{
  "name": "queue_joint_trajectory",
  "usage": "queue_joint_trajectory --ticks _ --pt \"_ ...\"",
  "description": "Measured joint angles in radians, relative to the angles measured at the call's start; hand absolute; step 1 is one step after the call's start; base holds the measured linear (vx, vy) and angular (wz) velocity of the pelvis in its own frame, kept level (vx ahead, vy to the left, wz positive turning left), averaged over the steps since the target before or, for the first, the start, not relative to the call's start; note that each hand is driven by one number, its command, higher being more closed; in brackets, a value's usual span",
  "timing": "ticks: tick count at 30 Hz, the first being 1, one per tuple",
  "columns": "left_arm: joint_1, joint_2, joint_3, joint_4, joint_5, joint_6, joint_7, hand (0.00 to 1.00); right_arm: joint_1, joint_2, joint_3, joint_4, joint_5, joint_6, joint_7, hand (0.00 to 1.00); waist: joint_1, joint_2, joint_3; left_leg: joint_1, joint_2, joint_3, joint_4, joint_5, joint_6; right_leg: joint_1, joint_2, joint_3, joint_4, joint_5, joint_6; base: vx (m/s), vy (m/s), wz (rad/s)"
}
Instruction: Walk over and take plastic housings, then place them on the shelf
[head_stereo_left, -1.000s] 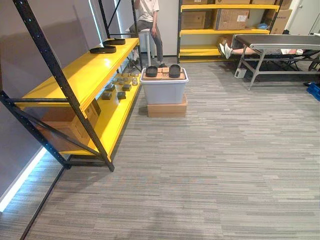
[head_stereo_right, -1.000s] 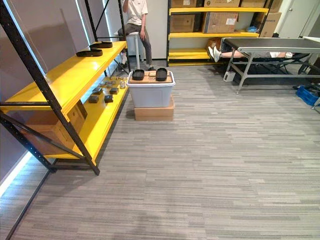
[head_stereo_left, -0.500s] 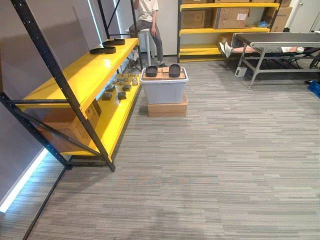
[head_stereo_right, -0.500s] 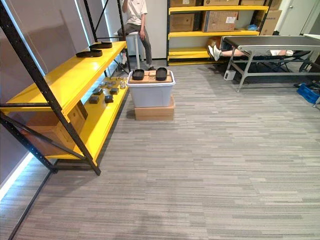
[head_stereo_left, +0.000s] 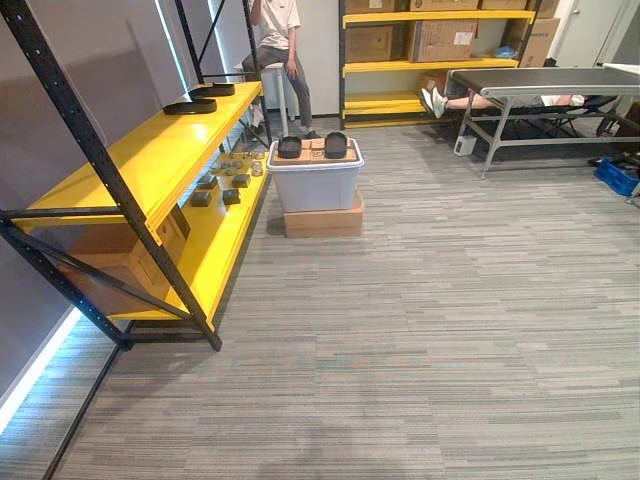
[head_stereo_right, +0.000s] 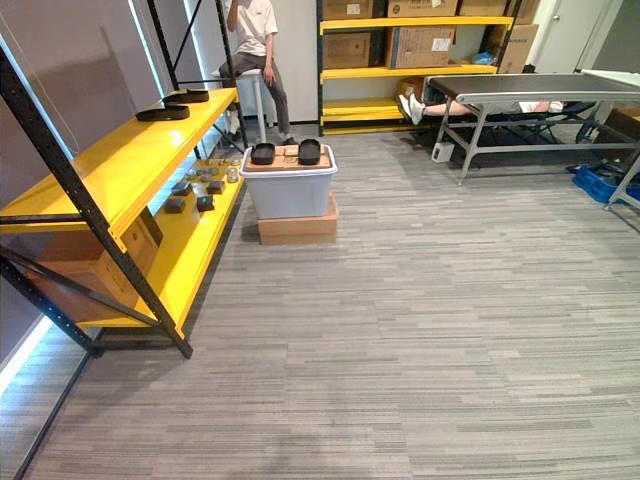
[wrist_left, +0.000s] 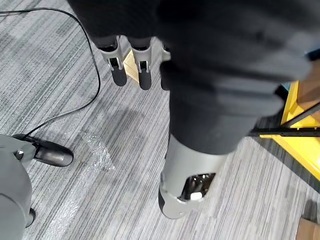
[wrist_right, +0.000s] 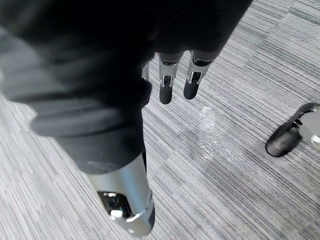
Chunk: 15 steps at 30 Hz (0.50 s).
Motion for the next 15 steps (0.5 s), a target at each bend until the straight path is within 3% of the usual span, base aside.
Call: queue_joint_trajectory --ticks 5,7,8,9,11,15 --pt "-0.005 -0.001 -0.025 -0.006 -0.001 0.000 0.003 0.00 -0.018 0.003 0.020 -0.001 -0.001 0.000 -0.002 0.00 0.016 -0.004 0.008 -0.025 0.000 0.025 0.006 -0.015 0.001 -0.046 0.001 0.017 0.030 -0.004 0.018 -0.05 -0.007 -0.15" --pt "-0.005 -0.005 -0.037 -0.017 -0.001 0.000 0.003 0.00 -0.019 0.012 0.020 -0.011 -0.001 0.000 -0.004 0.00 0.034 -0.012 0.028 -0.035 -0.004 0.043 0.045 -0.051 0.017 -0.084 -0.006 0.022 0.132 -0.051 0.053 -0.03 0.011 -0.26" --pt "-0.010 -0.009 -0.039 -0.018 -0.001 0.001 0.002 0.00 -0.014 0.021 0.020 -0.023 -0.005 0.000 -0.006 0.00 0.048 -0.009 0.041 -0.026 -0.002 0.059 0.065 -0.079 0.032 -0.133 -0.008 0.015 0.256 -0.081 0.095 -0.02 0.033 -0.27" --pt "-0.011 -0.009 -0.042 -0.018 -0.001 0.003 0.004 0.00 -0.016 0.034 0.035 -0.026 -0.006 0.000 -0.008 0.00 0.045 -0.009 0.055 -0.006 0.001 0.064 0.067 -0.088 0.041 -0.226 -0.011 -0.021 0.440 -0.107 0.111 -0.02 0.036 -0.17" --pt "-0.022 -0.004 -0.058 -0.018 0.000 0.006 0.009 0.00 0.002 0.056 0.070 -0.024 -0.008 0.000 -0.008 0.00 0.042 -0.012 0.058 0.002 0.005 0.060 0.070 -0.101 0.052 -0.315 -0.014 -0.058 0.534 -0.127 0.097 0.04 0.031 0.06" --pt "-0.110 -0.002 -0.066 -0.017 0.012 0.010 0.019 0.00 0.033 0.087 0.077 -0.017 -0.010 0.000 -0.006 0.00 -0.008 -0.005 0.074 0.000 0.040 -0.001 0.082 -0.131 0.042 -0.421 0.019 -0.053 0.347 -0.105 0.075 0.19 -0.043 0.43"
